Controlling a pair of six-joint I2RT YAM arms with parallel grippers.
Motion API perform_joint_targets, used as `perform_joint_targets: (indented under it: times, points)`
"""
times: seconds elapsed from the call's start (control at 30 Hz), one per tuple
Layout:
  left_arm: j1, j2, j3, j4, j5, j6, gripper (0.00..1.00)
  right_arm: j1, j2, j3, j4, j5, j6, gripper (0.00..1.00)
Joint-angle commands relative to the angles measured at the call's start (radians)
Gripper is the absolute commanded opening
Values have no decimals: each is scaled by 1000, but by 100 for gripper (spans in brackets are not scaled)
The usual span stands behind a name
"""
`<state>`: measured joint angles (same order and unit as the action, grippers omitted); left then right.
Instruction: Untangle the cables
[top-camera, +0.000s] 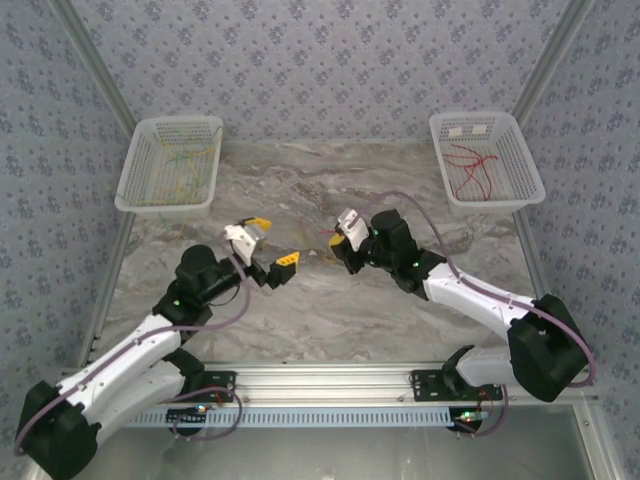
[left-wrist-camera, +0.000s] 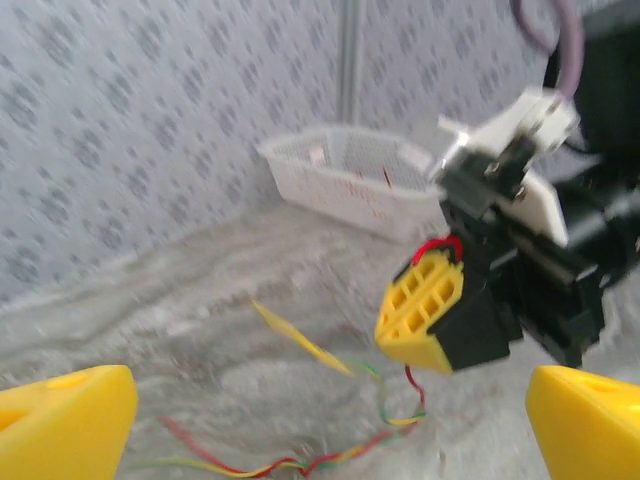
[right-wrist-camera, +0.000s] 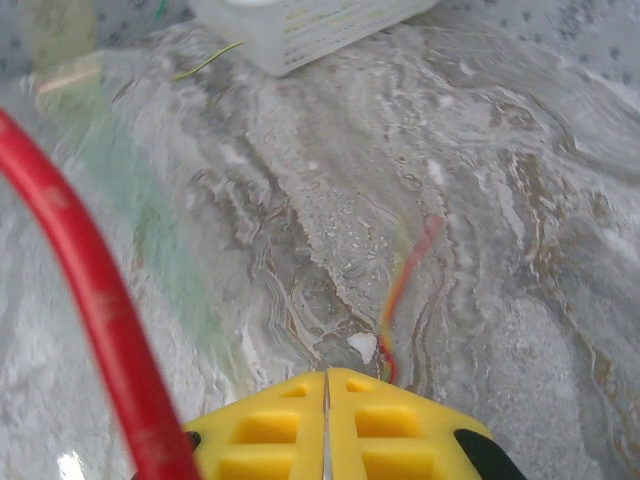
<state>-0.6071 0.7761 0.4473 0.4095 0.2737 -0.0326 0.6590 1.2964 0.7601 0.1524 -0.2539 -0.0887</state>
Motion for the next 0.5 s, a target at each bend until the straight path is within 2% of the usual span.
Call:
perform_joint_targets:
  times: [0.0, 0.1, 0.23, 0.4, 0.47]
  points:
    - [5, -47, -12, 66, -39, -38, 99, -20, -20, 83, -20, 44, 236, 0]
    - [4, -27, -31, 80, 7, -56, 99, -32, -32, 116, -19, 41, 354, 0]
    - [3, 113, -24, 180, 55, -103, 99, -18, -34, 152, -24, 59, 435, 0]
    - [-5, 338, 56, 328, 79, -131, 99, 8, -38, 152, 5, 60, 425, 0]
    - [-2, 416, 89, 383, 79, -142, 99, 16, -49, 122, 64, 9, 388, 0]
